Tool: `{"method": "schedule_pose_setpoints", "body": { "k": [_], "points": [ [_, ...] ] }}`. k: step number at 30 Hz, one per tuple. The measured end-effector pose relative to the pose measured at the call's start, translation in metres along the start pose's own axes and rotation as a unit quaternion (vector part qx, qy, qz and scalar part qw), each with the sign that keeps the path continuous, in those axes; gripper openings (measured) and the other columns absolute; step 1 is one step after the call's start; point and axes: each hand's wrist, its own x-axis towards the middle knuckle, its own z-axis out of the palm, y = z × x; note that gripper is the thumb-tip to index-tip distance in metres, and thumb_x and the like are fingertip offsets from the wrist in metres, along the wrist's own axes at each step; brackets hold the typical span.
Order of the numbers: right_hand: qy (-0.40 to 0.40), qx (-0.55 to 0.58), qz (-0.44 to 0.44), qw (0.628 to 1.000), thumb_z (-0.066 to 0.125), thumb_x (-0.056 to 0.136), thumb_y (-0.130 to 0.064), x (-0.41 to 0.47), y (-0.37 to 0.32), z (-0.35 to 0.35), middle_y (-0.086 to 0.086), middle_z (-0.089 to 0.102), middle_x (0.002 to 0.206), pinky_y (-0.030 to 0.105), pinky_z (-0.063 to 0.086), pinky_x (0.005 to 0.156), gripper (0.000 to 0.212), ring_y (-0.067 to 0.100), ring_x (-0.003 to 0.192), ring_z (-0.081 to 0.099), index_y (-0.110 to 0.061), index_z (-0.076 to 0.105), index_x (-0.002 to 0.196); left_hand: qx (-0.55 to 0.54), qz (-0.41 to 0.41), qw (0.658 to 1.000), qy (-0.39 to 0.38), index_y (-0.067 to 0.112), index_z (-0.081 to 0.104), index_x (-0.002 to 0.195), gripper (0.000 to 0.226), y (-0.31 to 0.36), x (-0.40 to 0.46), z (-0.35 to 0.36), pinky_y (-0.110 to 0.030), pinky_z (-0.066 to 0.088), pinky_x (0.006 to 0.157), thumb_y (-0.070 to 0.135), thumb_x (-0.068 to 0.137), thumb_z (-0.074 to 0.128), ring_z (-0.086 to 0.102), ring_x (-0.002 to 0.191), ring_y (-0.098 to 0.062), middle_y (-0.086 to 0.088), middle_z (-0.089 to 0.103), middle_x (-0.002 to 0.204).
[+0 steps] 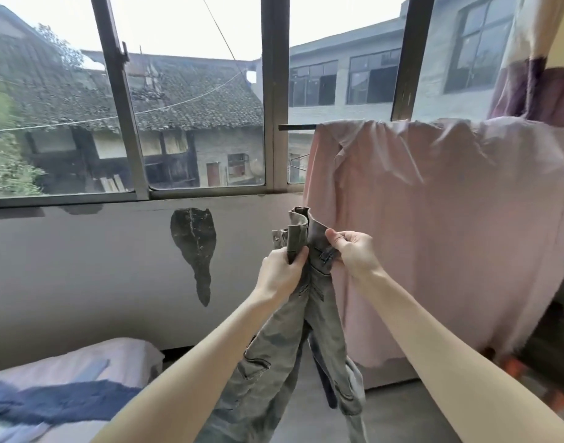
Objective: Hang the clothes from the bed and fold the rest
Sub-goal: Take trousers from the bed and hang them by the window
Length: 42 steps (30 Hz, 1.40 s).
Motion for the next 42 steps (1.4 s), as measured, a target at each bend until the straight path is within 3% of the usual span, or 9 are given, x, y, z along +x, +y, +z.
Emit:
{"method": "schedule_pose_setpoints", "body": {
  "k": [3,10,19,25,28,30,32,36,42],
  "points": [
    [-0.013,0.004,-0.002,1.000,0.056,0.093,-0.016,-0.006,0.004,0.002,0.013,0.065,0.077,0.040,0.052,0.078,0.023,0.025,0.074,0.059,-0.008,0.064,0.073,0.045,0.033,0.998,-0.017,0.008,0.066,0.088,0.026,-0.003,-0.005,-0.001,-0.036,0.046,0.075,0.028,0.094,0.051,0.061,0.091,-0.036,-0.014,0.070,0.092],
    [0.022,0.030,0.006,0.999,0.057,0.092,-0.016,-0.007,0.003,0.005,0.012,0.063,0.077,0.042,0.050,0.082,0.019,0.026,0.078,0.056,-0.007,0.061,0.075,0.136,0.154,0.972,-0.112,0.008,0.063,0.109,0.027,-0.010,-0.019,-0.002,-0.016,0.037,0.077,0.004,0.086,0.048,0.055,0.103,-0.024,-0.004,0.063,0.113],
    [-0.009,-0.042,-0.067,0.997,0.063,0.088,-0.017,-0.014,0.004,0.009,0.010,0.065,0.073,0.041,0.052,0.073,0.020,0.023,0.070,0.059,-0.015,0.063,0.069,0.080,0.178,0.981,-0.017,0.003,0.062,0.098,0.025,-0.022,-0.019,-0.007,0.001,0.032,0.058,-0.005,0.088,0.041,0.048,0.075,-0.017,-0.004,0.060,0.090],
    [-0.047,-0.066,-0.063,0.995,0.060,0.090,-0.018,-0.021,0.003,0.016,0.002,0.066,0.072,0.031,0.053,0.071,0.016,0.014,0.067,0.062,-0.015,0.063,0.075,0.093,0.179,0.977,-0.070,0.009,0.052,0.127,0.043,-0.027,-0.015,-0.007,-0.014,0.036,0.082,-0.002,0.086,0.043,0.053,0.109,-0.027,-0.006,0.057,0.122],
    [-0.099,-0.044,-0.050,0.993,0.061,0.089,-0.017,-0.029,0.006,0.016,0.000,0.068,0.076,0.015,0.051,0.061,0.008,0.002,0.063,0.065,-0.011,0.066,0.088,0.085,0.164,0.976,-0.114,0.012,0.029,0.145,0.065,-0.027,-0.016,-0.005,-0.012,0.023,0.103,-0.007,0.084,0.041,0.033,0.135,-0.022,-0.005,0.030,0.151],
    [-0.111,-0.011,-0.023,0.993,0.061,0.089,-0.014,-0.033,0.012,0.015,0.001,0.069,0.078,0.014,0.050,0.059,0.011,0.003,0.064,0.066,-0.008,0.067,0.096,0.043,0.127,0.979,-0.153,0.014,0.021,0.148,0.071,-0.025,-0.019,-0.005,-0.031,0.029,0.111,-0.011,0.084,0.039,0.030,0.137,-0.025,-0.002,0.010,0.157],
    [-0.121,0.033,0.012,0.992,0.059,0.089,-0.010,-0.038,0.018,0.012,0.004,0.070,0.080,0.017,0.052,0.060,0.011,0.008,0.066,0.067,-0.008,0.067,0.097,-0.038,0.079,0.980,-0.176,0.014,0.021,0.147,0.069,-0.026,-0.026,-0.005,-0.043,0.045,0.100,-0.015,0.086,0.035,0.040,0.132,-0.026,-0.001,0.006,0.157],
    [-0.151,-0.002,0.010,0.988,0.063,0.086,-0.004,-0.040,0.023,0.005,0.009,0.071,0.090,0.028,0.054,0.073,0.017,0.018,0.080,0.067,-0.015,0.068,0.098,-0.176,0.017,0.967,-0.183,0.005,0.026,0.145,0.060,-0.024,-0.034,-0.007,-0.028,0.055,0.083,-0.019,0.090,0.024,0.053,0.114,-0.015,0.002,0.010,0.156],
    [-0.106,-0.052,-0.046,0.992,0.057,0.086,0.002,-0.040,0.026,0.008,0.005,0.071,0.094,0.030,0.054,0.082,0.022,0.018,0.089,0.067,-0.015,0.067,0.097,-0.258,0.012,0.953,-0.158,0.000,0.038,0.139,0.050,-0.028,-0.034,-0.011,-0.029,0.057,0.079,-0.017,0.092,0.027,0.062,0.102,-0.017,0.007,0.029,0.146]
  ]
}}
